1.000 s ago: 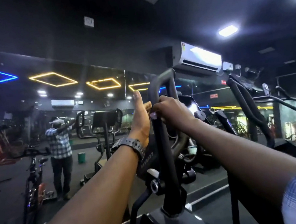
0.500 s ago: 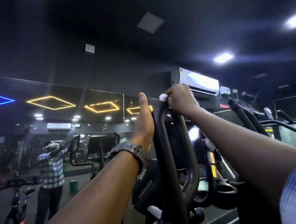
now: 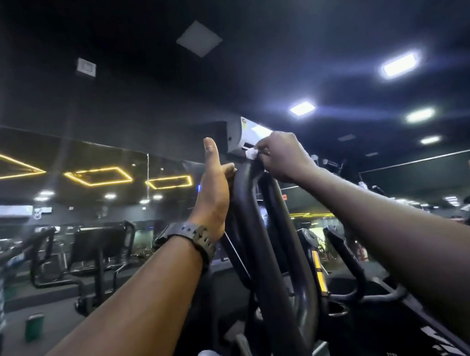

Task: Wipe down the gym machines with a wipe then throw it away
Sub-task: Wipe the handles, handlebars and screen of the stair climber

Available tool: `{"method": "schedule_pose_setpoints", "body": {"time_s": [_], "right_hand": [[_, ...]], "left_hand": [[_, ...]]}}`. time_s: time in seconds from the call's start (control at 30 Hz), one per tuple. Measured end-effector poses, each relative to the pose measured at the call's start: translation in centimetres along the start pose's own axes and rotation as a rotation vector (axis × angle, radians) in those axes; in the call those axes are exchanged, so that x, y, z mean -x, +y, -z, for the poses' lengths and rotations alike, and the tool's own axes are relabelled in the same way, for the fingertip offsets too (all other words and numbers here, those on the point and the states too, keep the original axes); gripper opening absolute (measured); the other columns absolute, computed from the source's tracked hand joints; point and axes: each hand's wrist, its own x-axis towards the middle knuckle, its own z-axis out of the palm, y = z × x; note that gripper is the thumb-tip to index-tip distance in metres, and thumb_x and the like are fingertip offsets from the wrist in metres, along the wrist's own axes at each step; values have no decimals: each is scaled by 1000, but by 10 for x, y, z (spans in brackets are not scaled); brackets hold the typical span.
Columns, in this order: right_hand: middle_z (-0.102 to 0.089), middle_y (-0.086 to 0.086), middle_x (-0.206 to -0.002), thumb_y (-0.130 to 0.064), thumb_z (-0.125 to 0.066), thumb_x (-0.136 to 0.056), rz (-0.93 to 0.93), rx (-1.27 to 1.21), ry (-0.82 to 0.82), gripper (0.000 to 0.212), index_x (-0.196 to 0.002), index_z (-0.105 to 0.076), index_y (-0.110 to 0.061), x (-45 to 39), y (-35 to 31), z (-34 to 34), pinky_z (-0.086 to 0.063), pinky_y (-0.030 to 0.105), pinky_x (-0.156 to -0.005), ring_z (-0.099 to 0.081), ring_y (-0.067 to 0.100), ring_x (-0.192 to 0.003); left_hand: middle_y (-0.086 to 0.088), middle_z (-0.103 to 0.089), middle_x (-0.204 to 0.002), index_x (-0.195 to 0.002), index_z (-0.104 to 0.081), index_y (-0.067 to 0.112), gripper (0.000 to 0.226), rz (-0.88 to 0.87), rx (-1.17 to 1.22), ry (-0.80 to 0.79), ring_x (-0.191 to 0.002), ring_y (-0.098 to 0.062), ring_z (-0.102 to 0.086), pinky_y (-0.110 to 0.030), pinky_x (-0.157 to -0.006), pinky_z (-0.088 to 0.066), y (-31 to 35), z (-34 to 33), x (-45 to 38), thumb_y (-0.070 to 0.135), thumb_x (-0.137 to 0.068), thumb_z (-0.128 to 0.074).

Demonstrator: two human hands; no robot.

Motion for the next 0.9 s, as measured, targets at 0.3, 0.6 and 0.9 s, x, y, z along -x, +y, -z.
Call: {"method": "schedule_pose_setpoints", "body": {"time_s": [0.3, 0.6, 0.9], "right_hand": [[-71, 9, -95, -19, -49, -77, -62, 92, -11, 28, -88, -75, -19, -21, 17, -3, -54, 41, -78, -62, 33, -93], [-67, 5, -99, -34, -57, -91, 239, 83, -104, 24, -104, -74, -24, 11, -9, 16, -47, 34, -81, -59, 25, -94], [-61, 5, -96, -24, -59, -82, 451, -20, -140, 27, -102, -76, -18, 108, -35, 18, -39, 18, -77, -57, 18, -84]], "left_hand": [[21, -67, -57, -78, -61, 23, 69, -64, -46, -38, -58, 13, -62, -8, -57, -46, -6, 16, 0, 66, -97, -10], [13, -72, -65, -58, -75, 25, 86, -26, 10, -32, -63, 6, -66, -10, -60, -50, -10, 19, 31, 65, -98, -10], [-8, -76, -101, -105, -75, 7, 91, 12, 122, 104, -99, -17, -72, -32, -93, -52, -37, 1, 93, 73, -94, -12]]}}
